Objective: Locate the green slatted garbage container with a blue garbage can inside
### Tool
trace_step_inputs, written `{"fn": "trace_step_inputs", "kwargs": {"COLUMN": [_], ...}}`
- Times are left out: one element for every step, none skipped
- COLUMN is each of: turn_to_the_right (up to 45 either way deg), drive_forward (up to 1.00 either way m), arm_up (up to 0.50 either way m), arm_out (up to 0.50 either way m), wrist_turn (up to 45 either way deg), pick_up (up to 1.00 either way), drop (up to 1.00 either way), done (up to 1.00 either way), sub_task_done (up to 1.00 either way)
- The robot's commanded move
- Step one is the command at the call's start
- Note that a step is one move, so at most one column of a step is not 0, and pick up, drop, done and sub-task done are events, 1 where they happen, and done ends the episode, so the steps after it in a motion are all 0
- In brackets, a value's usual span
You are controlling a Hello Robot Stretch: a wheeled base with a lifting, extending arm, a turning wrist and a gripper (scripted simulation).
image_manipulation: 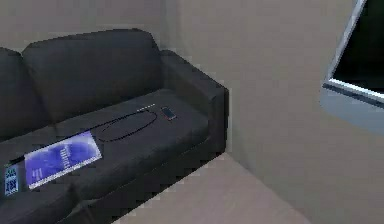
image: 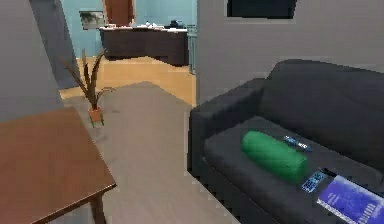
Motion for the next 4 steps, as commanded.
{"fn": "trace_step_inputs", "kwargs": {"turn_to_the_right": [0.0,-24.0,0.0,9.0], "drive_forward": [0.75,0.0,0.75,0.0], "arm_up": [0.0,0.0,0.0,0.0], "arm_out": [0.0,0.0,0.0,0.0], "wrist_turn": [0.0,0.0,0.0,0.0], "pick_up": [0.0,0.0,0.0,0.0], "drop": [0.0,0.0,0.0,0.0], "done": [0.0,0.0,0.0,0.0], "sub_task_done": [0.0,0.0,0.0,0.0]}}
